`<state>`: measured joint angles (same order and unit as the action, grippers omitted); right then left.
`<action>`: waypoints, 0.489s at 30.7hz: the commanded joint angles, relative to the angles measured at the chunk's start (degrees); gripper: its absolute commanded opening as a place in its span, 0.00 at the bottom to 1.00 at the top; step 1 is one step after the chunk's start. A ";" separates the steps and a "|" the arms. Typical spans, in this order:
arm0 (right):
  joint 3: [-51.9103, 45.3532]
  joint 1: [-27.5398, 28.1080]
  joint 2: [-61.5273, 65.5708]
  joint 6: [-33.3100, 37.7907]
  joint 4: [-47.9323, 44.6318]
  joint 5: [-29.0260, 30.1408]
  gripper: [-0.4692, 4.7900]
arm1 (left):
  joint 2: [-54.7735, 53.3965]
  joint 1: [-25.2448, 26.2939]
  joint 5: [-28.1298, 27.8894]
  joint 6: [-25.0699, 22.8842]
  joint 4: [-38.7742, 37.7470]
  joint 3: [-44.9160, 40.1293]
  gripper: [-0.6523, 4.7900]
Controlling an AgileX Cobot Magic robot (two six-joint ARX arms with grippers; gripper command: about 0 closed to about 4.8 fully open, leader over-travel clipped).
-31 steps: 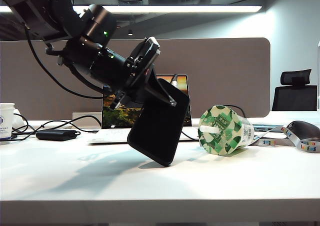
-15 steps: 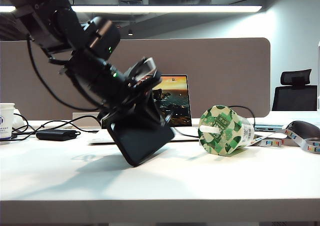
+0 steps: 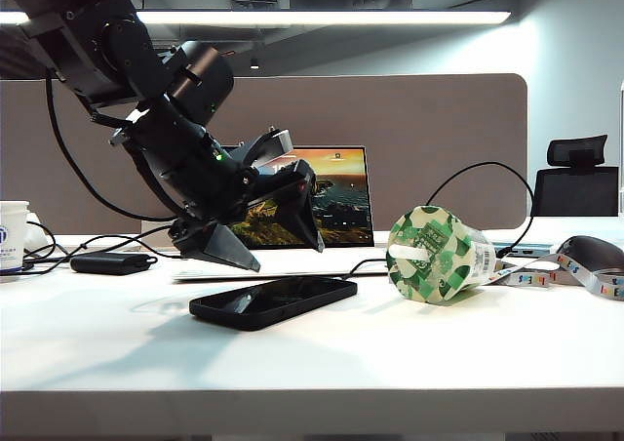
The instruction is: Pick up the black phone, pick up the charger plug, insert the charger plug into the phone's charging port, and finally place the connected phone back on the desk.
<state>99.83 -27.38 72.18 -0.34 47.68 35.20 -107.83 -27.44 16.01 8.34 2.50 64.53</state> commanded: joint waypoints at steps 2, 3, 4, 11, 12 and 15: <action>0.31 -0.09 -0.26 -0.17 1.84 -10.29 0.08 | 4.33 -0.11 -1.90 -0.42 -2.19 0.33 0.69; 0.31 -0.09 -0.26 -0.17 2.34 -13.05 0.08 | 5.57 -0.11 -1.88 -0.59 -2.62 0.33 0.51; 0.31 -0.11 -0.26 -0.17 3.52 -17.25 0.08 | 7.89 -0.11 -1.84 -0.85 -3.61 0.33 0.13; -0.02 -0.22 -0.72 -1.46 10.97 -27.96 0.08 | 26.82 -0.22 -10.29 -3.41 -9.77 0.31 0.11; -1.11 -0.50 -1.40 -1.42 10.43 -27.96 0.08 | 30.60 -0.22 -11.34 -3.45 -11.34 0.31 0.11; -6.29 -0.94 -3.56 -1.40 8.13 -27.43 0.08 | 37.81 -0.24 -12.44 -3.43 -16.57 0.26 0.11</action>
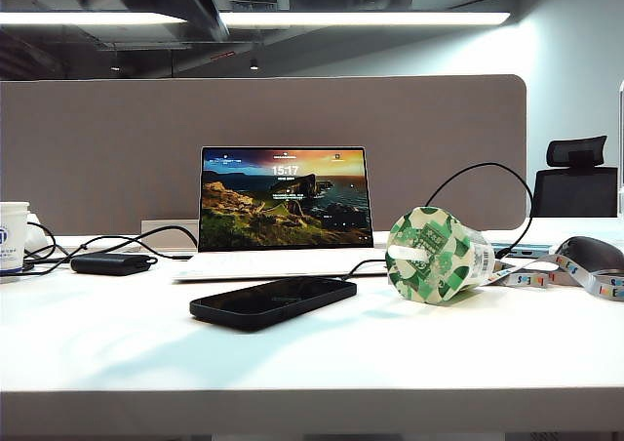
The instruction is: Pick up the black phone, pick up the charger plug, insert the charger plug into the phone's charging port, and finally place the connected phone back on the desk.
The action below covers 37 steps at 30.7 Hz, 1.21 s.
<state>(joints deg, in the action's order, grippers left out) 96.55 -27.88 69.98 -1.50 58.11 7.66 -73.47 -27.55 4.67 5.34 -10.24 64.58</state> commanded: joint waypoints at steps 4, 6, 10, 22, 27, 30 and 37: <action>-14.01 -3.58 -5.92 -0.24 -7.82 -0.26 0.08 | 10.64 -0.17 -4.83 -0.85 -11.63 0.15 0.11; -18.78 -4.42 -8.04 -0.17 -10.67 -0.28 0.08 | 12.68 -0.17 -5.09 -1.09 -13.11 -0.20 0.11; -30.18 -8.15 -13.22 -0.02 -20.55 -2.10 0.08 | 15.93 -0.17 -3.34 -1.92 -15.21 -3.10 0.11; -61.86 -11.26 -31.69 -0.07 -44.52 -17.53 0.08 | 31.78 -1.53 -5.60 -1.95 -5.66 -24.33 0.11; -66.42 -11.26 -34.93 -0.04 -45.88 -23.78 0.09 | 39.43 -1.53 -3.87 -3.93 2.43 -35.54 0.11; -66.42 -11.28 -34.91 -0.04 -45.92 -23.82 0.09 | 45.72 -1.53 -3.10 -5.62 7.54 -42.40 0.11; -66.42 -11.28 -34.91 -0.04 -45.92 -23.82 0.09 | 57.07 -1.53 -2.40 -5.38 7.43 -49.29 0.11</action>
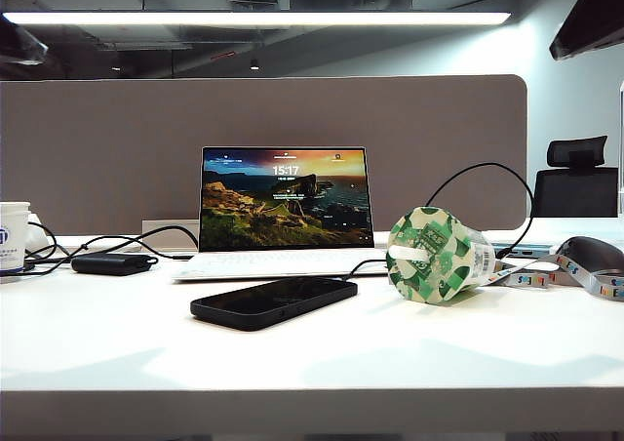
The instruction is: Pick up the black phone, pick up the charger plug, insert the charger plug into the phone's charging port, and finally place the connected phone back on the desk.
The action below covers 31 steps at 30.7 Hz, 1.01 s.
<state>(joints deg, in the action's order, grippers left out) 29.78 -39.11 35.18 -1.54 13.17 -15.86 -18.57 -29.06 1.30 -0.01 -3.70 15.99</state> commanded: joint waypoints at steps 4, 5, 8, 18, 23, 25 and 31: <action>0.35 -0.04 -0.11 0.00 -1.01 -0.31 0.09 | 7.58 -0.02 4.26 0.02 0.68 -1.11 0.11; 0.35 -0.04 -0.11 0.00 -0.98 -0.31 0.09 | 9.51 0.00 2.56 0.00 -0.09 -1.18 0.11; 0.35 -0.04 -0.11 0.00 -1.01 -0.31 0.09 | 13.33 0.17 -1.90 -0.02 -1.40 -1.57 0.11; 0.35 -0.04 -0.11 0.00 -1.01 -0.33 0.09 | 18.36 21.53 4.11 0.02 -0.55 -3.43 0.11; 0.35 -0.02 -0.11 0.00 -0.96 -0.37 0.09 | 18.36 26.40 3.93 0.00 0.04 -5.60 0.11; 0.35 -0.04 -0.11 0.00 -0.98 -0.31 0.09 | 18.36 26.43 3.28 0.00 0.20 -6.73 0.11; 0.35 -0.04 -0.13 0.00 -0.98 -0.33 0.09 | 18.36 26.36 1.75 0.02 0.42 -10.29 0.11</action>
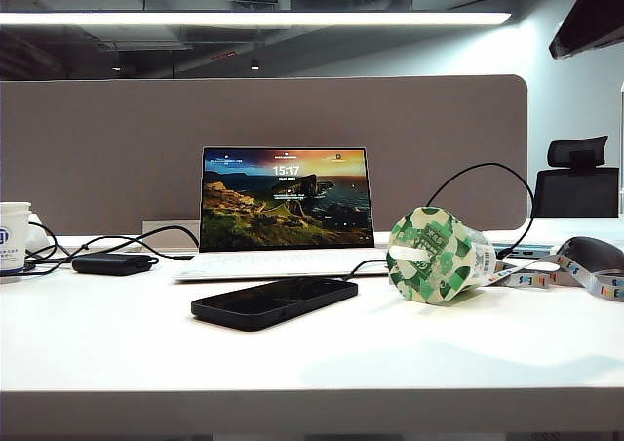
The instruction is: Pick up the black phone, pick up the charger plug, insert the charger plug into the phone's charging port, and finally place the connected phone back on the desk.
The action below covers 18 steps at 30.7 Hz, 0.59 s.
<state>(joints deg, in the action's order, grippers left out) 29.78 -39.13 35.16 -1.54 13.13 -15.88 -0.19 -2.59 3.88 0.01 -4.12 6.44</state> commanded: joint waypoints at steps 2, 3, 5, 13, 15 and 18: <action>0.35 -0.02 -0.09 0.00 -0.94 -0.28 0.09 | -0.02 -0.15 -1.55 -0.02 1.46 -1.64 0.11; 0.35 -0.02 -0.09 0.00 -0.94 -0.28 0.09 | -0.02 -0.15 -1.75 0.00 1.92 -2.03 0.11; 0.35 -0.02 -0.09 0.00 -0.94 -0.31 0.09 | -0.02 -0.46 -2.32 0.00 3.93 -3.26 0.11; 0.35 -0.02 -0.09 0.00 -0.94 -0.31 0.09 | -0.02 -5.79 -9.53 -0.57 7.56 -6.01 0.11; 0.35 -0.02 -0.11 0.00 -0.96 -0.28 0.09 | -0.02 -5.77 -11.52 -1.16 7.54 -6.01 0.11; 0.35 -0.02 -0.11 0.00 -0.94 -0.31 0.09 | -0.02 -5.64 -13.14 -1.33 6.43 -6.01 0.11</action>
<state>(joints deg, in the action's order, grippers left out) 29.78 -39.13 35.16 -1.54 13.13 -15.88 -0.16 -8.32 -8.84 -0.82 2.59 0.43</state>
